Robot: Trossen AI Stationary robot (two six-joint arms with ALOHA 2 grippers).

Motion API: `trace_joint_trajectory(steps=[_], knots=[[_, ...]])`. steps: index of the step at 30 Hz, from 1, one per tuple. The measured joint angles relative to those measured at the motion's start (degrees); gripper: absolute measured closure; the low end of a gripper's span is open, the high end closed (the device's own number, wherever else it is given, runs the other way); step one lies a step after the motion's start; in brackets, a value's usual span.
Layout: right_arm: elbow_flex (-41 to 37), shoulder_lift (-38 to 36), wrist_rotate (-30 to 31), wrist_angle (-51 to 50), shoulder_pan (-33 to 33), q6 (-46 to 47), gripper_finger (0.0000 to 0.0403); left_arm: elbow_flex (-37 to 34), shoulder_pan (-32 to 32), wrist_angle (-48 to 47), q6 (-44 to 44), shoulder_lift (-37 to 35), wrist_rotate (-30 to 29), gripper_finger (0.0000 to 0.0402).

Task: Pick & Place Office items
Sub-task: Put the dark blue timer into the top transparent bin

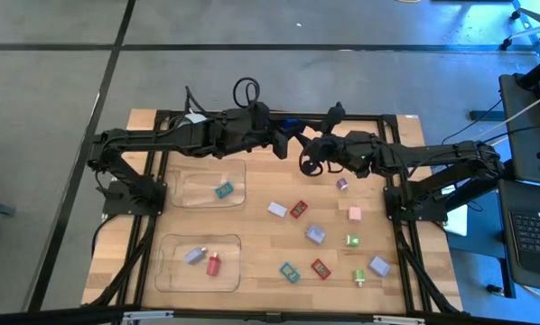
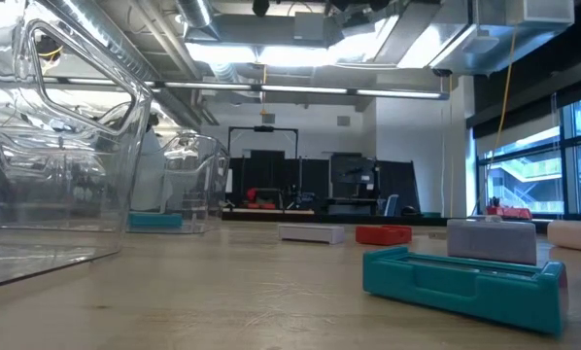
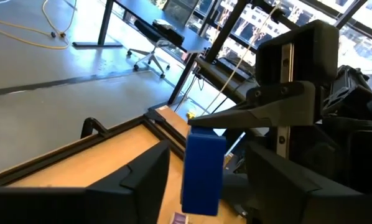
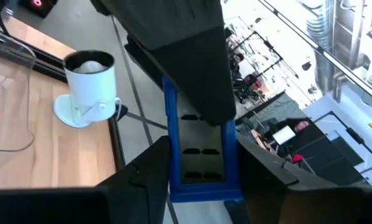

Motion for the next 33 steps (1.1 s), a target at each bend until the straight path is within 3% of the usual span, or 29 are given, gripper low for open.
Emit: trace_joint_trajectory(steps=[15,26,33], knots=[[0.00,0.00,-0.62,0.27,0.02,0.20,0.0245,0.00,0.00,-0.22,0.88,0.00,-0.04,0.0339],[0.00,0.00,-0.60,0.27,0.02,0.21,0.0241,0.00,0.02,-0.11,1.46,0.00,0.54,0.0339],[0.02,0.00,-0.86,0.40,0.00,4.56,0.0192,0.00,-0.02,0.17,1.38,-0.02,1.09,0.0341]])
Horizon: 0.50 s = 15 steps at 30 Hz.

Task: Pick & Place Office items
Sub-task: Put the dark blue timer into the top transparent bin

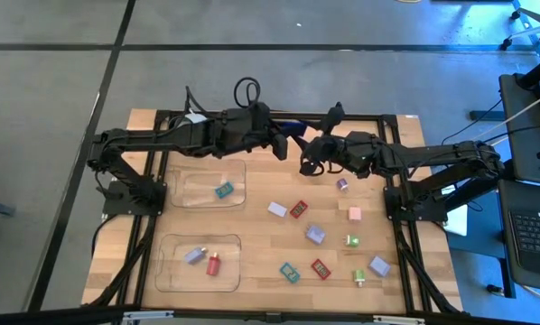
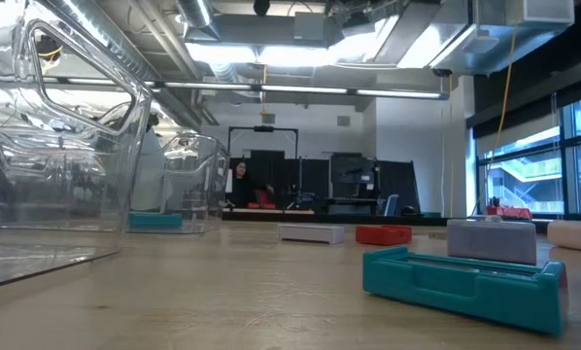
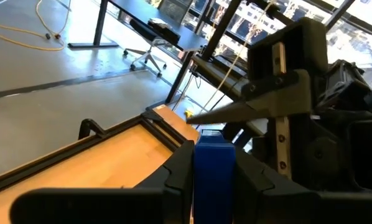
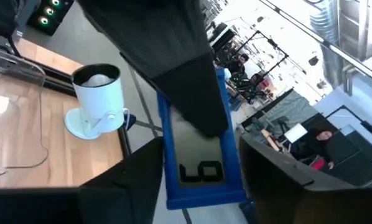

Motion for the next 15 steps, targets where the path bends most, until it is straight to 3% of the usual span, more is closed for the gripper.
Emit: trace_joint_trajectory(steps=[10,15], knots=[[0.00,0.00,-2.93,-0.35,0.00,0.16,0.0103,0.00,0.00,-0.07,0.33,0.00,1.07,0.0342],[0.00,-0.04,0.87,-2.22,0.00,4.13,0.0073,-0.02,0.70,-0.26,0.84,-0.34,1.07,0.0342]])
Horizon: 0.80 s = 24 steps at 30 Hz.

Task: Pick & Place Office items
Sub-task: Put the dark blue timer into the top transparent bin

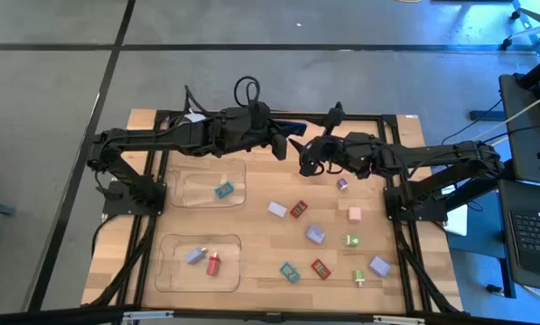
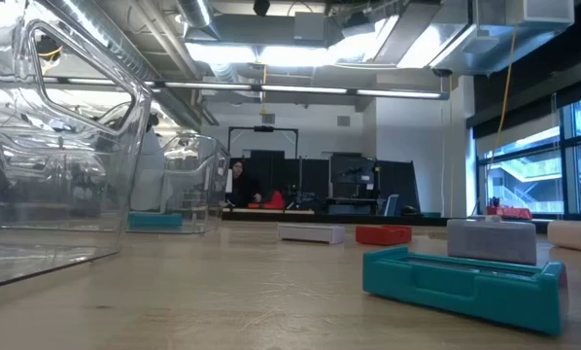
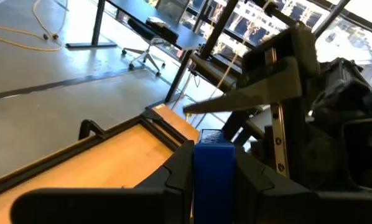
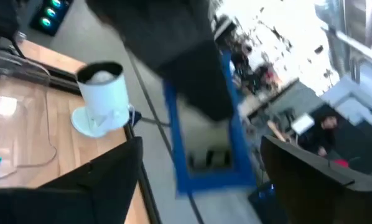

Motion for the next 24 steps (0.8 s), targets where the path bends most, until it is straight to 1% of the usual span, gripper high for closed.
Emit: trace_joint_trajectory(steps=[3,6,10,14,18,21,24], knots=[[0.00,-0.92,1.42,-4.55,-0.18,4.42,0.0064,0.00,1.13,-0.15,0.53,-0.62,-0.01,0.0342],[0.00,-2.39,0.88,-10.69,-0.68,10.49,0.0060,0.00,2.83,0.02,1.17,-1.14,-0.04,0.0342],[0.00,-4.67,0.91,-21.27,-1.53,18.80,0.0060,0.02,5.21,-3.68,1.28,-2.17,0.83,0.0341],[0.00,-6.42,0.90,-33.66,-2.62,27.59,0.0060,0.00,6.82,-15.15,-0.80,-2.79,5.31,0.0340],[0.00,-6.91,0.88,-44.24,-3.87,36.71,0.0060,-0.02,6.82,-29.93,-4.51,-2.77,8.73,0.0339],[0.00,-6.93,0.88,-49.46,-4.69,42.82,0.0060,-0.02,6.28,-39.51,-6.91,-2.77,11.44,0.0339],[0.00,-6.66,0.85,-52.08,-5.33,46.94,0.0060,-0.02,5.07,-47.44,-8.25,-2.87,11.91,0.0339]])
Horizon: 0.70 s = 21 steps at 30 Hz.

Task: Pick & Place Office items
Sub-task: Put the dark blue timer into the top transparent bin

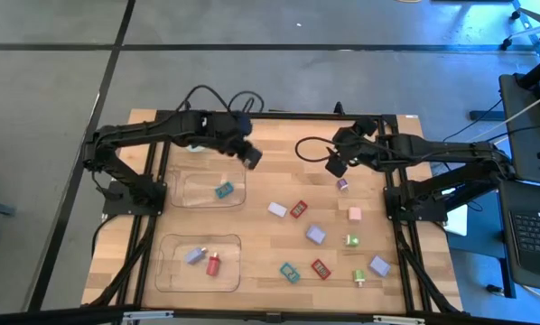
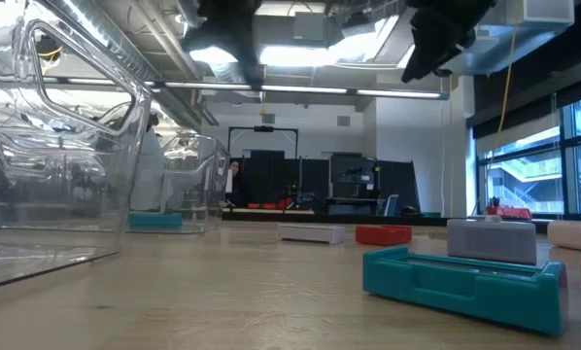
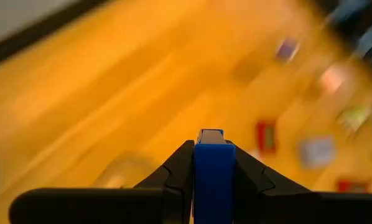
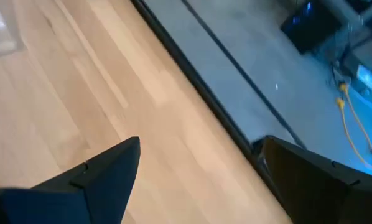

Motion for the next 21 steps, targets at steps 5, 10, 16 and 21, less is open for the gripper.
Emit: trace_joint_trajectory(steps=[5,10,16,21], knots=[[0.00,0.35,-1.31,-0.83,-0.84,2.09,0.0060,-1.02,-1.62,-15.37,-3.12,-0.24,-2.36,0.0339],[0.00,0.69,-3.21,-0.77,-1.18,3.15,0.0060,-8.55,-2.63,-18.47,-8.59,-0.18,-2.88,0.0339],[0.00,0.95,-3.58,-0.75,-1.18,3.37,0.0060,-20.36,-3.55,-14.82,-13.69,-0.15,-0.07,0.0339],[0.00,0.95,-4.06,-0.78,-1.18,5.49,0.0060,-26.84,-4.54,-13.56,-18.42,-0.13,0.02,0.0339]])
